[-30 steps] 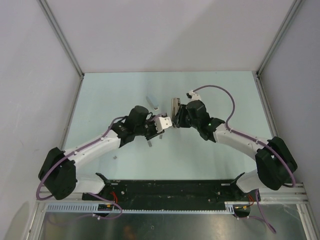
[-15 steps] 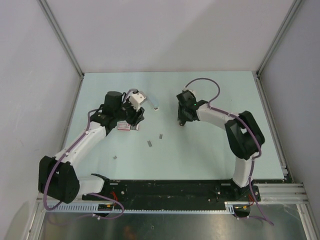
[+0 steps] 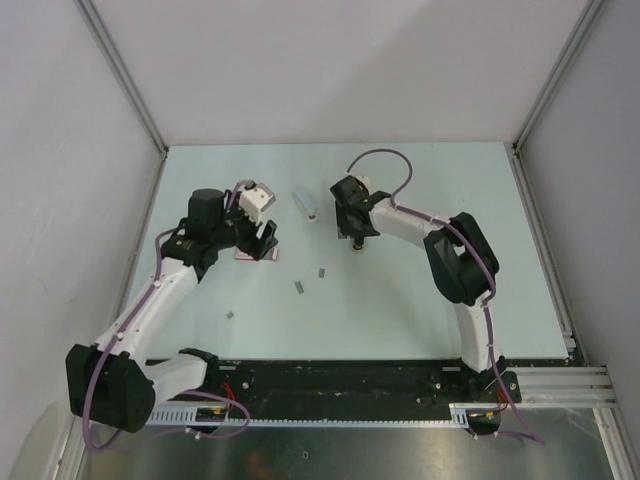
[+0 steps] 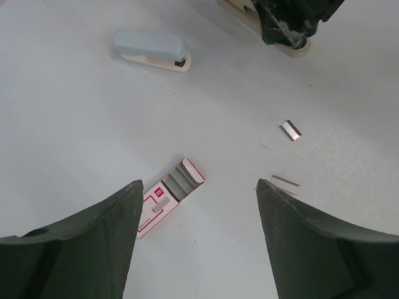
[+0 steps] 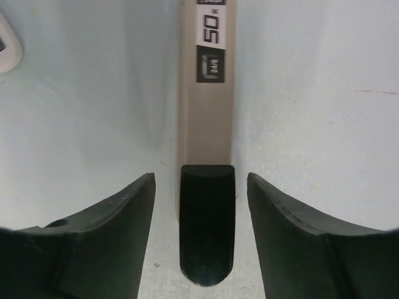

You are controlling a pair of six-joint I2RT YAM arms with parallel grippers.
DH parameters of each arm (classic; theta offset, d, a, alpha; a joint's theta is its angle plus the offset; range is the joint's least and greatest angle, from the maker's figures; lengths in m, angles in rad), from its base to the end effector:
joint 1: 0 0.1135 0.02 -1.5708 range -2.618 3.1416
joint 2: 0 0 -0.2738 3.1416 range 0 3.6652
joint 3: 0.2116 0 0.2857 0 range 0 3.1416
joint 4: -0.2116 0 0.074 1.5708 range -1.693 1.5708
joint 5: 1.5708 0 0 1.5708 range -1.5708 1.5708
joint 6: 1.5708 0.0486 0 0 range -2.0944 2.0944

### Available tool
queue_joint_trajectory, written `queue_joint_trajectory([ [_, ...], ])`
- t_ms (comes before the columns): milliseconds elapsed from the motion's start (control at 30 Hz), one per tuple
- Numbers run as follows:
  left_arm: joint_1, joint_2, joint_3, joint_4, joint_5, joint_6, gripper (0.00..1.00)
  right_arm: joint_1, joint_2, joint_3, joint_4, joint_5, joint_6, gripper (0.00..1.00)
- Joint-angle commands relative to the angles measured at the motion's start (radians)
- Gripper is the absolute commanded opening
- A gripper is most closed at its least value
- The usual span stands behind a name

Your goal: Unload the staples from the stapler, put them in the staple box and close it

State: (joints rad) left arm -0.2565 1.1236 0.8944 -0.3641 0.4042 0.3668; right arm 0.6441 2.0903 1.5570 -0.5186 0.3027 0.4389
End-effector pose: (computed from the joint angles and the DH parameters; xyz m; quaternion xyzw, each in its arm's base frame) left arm 0.2715 -0.0910 0.2890 0.3549 0.7944 -0.1516 0.4690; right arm 0.3979 0.2807 0.1563 -0.0594 0.9544 0.0058 0.2924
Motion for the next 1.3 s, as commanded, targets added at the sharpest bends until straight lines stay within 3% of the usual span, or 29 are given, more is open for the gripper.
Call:
queue_joint_trajectory([
  [0,0.040,0.019,-0.014,-0.020,-0.002,0.014,0.79,0.041,-0.086,0.033,0.012,0.077,-0.051,0.71],
  [100,0.098,0.041,-0.001,-0.027,0.039,-0.002,0.80,0.055,-0.154,0.011,0.047,0.078,-0.085,0.79],
  [267,0.152,0.009,0.022,-0.051,0.084,-0.020,0.81,0.105,-0.251,-0.004,0.129,0.025,-0.196,0.81],
  [433,0.211,-0.036,0.027,-0.069,0.118,-0.051,0.83,0.178,-0.251,-0.012,0.254,-0.157,-0.389,0.81],
  [633,0.316,0.002,0.034,-0.076,0.101,-0.110,0.88,0.247,-0.126,0.042,0.310,-0.373,-0.626,0.81],
  [867,0.426,0.069,0.076,-0.083,0.106,-0.224,0.93,0.235,0.020,0.160,0.335,-0.580,-0.683,0.84],
  [1000,0.433,0.060,0.060,-0.085,0.115,-0.231,0.94,0.240,0.113,0.254,0.304,-0.647,-0.718,0.87],
  [1100,0.437,0.054,0.049,-0.088,0.112,-0.220,0.94,0.249,0.182,0.334,0.259,-0.671,-0.752,0.98],
  [1267,0.456,0.060,0.052,-0.094,0.114,-0.206,0.94,0.252,0.258,0.416,0.226,-0.687,-0.773,0.99],
])
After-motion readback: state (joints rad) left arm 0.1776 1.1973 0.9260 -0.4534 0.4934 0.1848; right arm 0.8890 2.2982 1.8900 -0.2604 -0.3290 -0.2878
